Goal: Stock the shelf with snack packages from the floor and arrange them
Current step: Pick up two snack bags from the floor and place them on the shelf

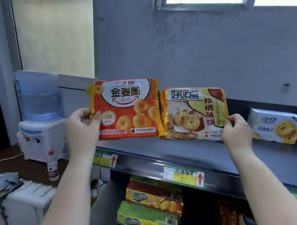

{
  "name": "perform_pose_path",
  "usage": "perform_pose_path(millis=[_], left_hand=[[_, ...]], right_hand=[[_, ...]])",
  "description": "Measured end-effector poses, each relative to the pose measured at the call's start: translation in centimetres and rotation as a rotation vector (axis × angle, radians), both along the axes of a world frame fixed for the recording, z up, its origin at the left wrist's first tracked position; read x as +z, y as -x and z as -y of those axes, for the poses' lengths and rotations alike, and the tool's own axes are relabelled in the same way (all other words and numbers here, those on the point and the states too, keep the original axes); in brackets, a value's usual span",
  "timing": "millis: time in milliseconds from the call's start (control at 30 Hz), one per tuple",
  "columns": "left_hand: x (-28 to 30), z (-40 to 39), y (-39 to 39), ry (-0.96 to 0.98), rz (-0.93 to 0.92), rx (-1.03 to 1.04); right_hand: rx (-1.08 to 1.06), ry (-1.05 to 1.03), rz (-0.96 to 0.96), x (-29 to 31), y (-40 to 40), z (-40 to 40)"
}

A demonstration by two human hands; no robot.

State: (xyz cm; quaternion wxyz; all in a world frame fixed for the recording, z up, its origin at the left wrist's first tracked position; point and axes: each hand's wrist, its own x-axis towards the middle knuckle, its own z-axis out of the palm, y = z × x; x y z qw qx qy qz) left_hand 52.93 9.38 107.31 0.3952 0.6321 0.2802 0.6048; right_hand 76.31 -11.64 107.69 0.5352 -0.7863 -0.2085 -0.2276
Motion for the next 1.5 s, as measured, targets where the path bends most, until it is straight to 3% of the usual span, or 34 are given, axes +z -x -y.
perform_pose_path(millis=[433,767,933,1033,1133,1233,1333,1400,1500], left_hand=[[-0.5,-12.9,-10.3,0.045,-0.331,-0.079],[-0.5,-15.7,-12.2,0.243,-0.354,-0.092],[-1.0,-15.6,-13.1,0.284,-0.367,-0.125],[-1.0,-15.4,-12.9,0.172,-0.42,-0.024],[0.3,-13.9,-11.8,-0.059,-0.348,0.066],[1.5,-11.3,-9.2,-0.328,-0.324,0.049],[0.6,-7.5,-5.1,-0.538,-0.378,0.179],[-0.5,-4.9,-2.4,-0.588,-0.425,0.271],[-2.7,-2.6,1.2,-0.562,-0.57,0.409]], right_hand=[[-0.207,0.122,-0.275,-1.2,-5.0,-5.3],[-0.27,0.03,-0.454,-0.7,-5.5,-7.0],[-0.346,0.117,-0.499,-0.4,-4.5,-8.1],[-0.399,0.179,-0.379,0.1,-3.2,-8.6],[-0.361,0.235,-0.07,1.0,-1.3,-9.4],[-0.065,0.209,0.131,2.1,1.8,-11.3],[0.166,0.183,0.293,2.1,6.2,-12.9],[0.267,0.209,0.44,1.6,8.9,-13.6],[0.451,0.21,0.513,0.1,12.1,-14.2]])
